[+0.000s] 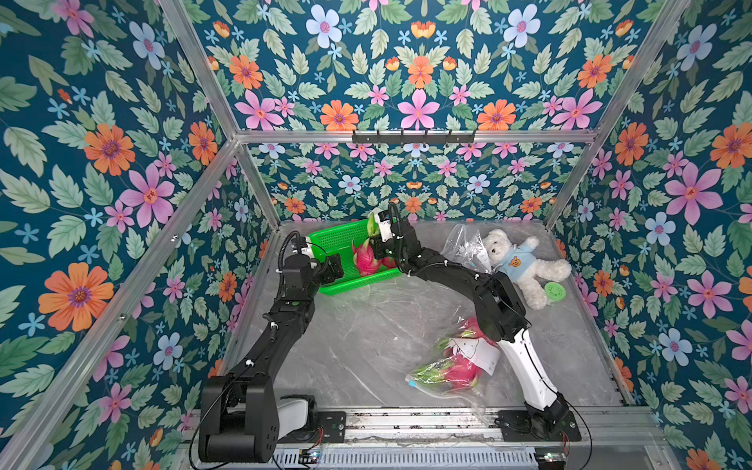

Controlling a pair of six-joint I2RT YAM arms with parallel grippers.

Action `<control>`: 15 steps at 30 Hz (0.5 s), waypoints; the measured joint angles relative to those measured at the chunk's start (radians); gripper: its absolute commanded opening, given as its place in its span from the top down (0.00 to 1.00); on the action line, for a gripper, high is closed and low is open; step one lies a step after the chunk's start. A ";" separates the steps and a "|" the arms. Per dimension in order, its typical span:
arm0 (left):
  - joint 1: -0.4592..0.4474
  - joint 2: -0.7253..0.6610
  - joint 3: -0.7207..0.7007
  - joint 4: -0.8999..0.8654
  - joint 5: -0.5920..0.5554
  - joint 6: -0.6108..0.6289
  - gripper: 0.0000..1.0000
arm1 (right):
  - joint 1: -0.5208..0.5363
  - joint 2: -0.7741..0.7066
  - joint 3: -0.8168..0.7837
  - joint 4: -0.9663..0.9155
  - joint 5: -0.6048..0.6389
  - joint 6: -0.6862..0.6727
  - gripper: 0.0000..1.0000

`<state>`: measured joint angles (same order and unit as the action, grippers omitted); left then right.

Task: Open the zip-top bag and take out the dragon fruit
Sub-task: Place the dragon fruit in the basket.

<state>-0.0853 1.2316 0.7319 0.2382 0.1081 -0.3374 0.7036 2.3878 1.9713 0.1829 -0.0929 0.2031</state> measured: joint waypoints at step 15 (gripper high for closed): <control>0.000 0.010 -0.013 0.008 0.011 -0.039 0.01 | 0.008 -0.242 -0.134 -0.090 0.049 -0.039 0.37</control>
<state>-0.0853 1.2415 0.7189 0.2466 0.1192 -0.3763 0.7120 2.1460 1.8370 0.0925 -0.0437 0.1642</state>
